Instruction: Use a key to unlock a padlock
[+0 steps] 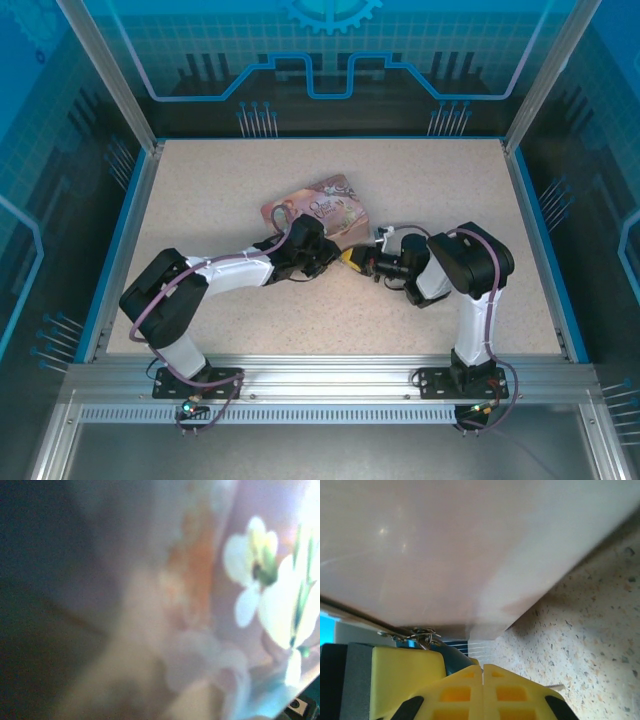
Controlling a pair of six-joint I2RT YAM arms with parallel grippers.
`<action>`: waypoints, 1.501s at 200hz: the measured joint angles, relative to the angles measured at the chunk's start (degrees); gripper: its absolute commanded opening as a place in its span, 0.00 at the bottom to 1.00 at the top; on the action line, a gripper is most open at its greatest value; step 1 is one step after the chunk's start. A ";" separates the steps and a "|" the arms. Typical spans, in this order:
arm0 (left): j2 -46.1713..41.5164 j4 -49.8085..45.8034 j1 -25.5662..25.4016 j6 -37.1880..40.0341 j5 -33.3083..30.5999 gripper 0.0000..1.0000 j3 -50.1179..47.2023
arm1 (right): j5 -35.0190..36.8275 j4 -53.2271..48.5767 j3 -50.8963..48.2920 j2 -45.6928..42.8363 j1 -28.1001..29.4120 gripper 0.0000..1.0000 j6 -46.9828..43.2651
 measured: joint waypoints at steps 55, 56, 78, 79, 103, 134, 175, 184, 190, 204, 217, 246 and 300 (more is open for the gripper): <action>0.00 1.20 0.15 -0.31 -0.31 0.00 -0.68 | 2.29 -1.05 0.02 -0.55 0.90 0.01 9.51; 0.00 1.22 0.15 -0.31 -0.31 0.00 -0.70 | 2.38 -1.07 0.02 -0.57 0.92 0.01 9.62; 0.00 1.53 0.15 -0.31 -0.50 0.00 -0.87 | 3.61 -1.95 -0.07 -1.09 1.31 0.01 11.28; 0.00 1.53 0.15 -0.31 -0.52 0.00 -0.87 | 3.65 -1.97 -0.09 -1.16 1.33 0.01 11.34; 0.00 1.92 0.17 -0.33 -0.61 0.00 -1.05 | 4.37 -2.47 -0.35 -1.57 1.46 0.02 11.61; 0.00 2.01 0.17 -0.35 -0.72 0.00 -1.07 | 4.83 -2.38 -0.46 -1.60 1.51 0.11 9.86; -0.07 1.79 -0.09 -0.50 -0.63 0.00 -1.07 | 6.43 -2.67 -2.75 -3.96 2.01 0.29 1.99; -0.17 1.81 -0.09 -0.55 -0.61 0.00 -1.07 | 6.58 -2.60 -3.32 -4.22 1.97 0.33 0.28; -0.20 1.81 -0.07 -0.61 -0.59 0.00 -1.07 | 6.64 -2.58 -3.67 -4.28 1.90 0.35 -0.85; -0.22 1.81 -0.07 -0.68 -0.59 0.00 -1.07 | 6.47 -2.60 -4.48 -4.28 1.51 0.39 -3.63; -0.37 1.73 -0.07 -0.70 -0.59 0.00 -1.07 | 6.08 -2.54 -4.96 -4.28 1.01 0.41 -5.88; -0.85 1.53 -0.07 -0.70 -0.33 0.00 -1.07 | 4.83 -0.98 -5.92 -4.28 -0.28 0.44 -12.04; -1.49 0.81 -0.07 -0.72 0.33 0.00 -1.05 | 0.28 0.61 -7.58 -4.48 -1.33 0.44 -29.09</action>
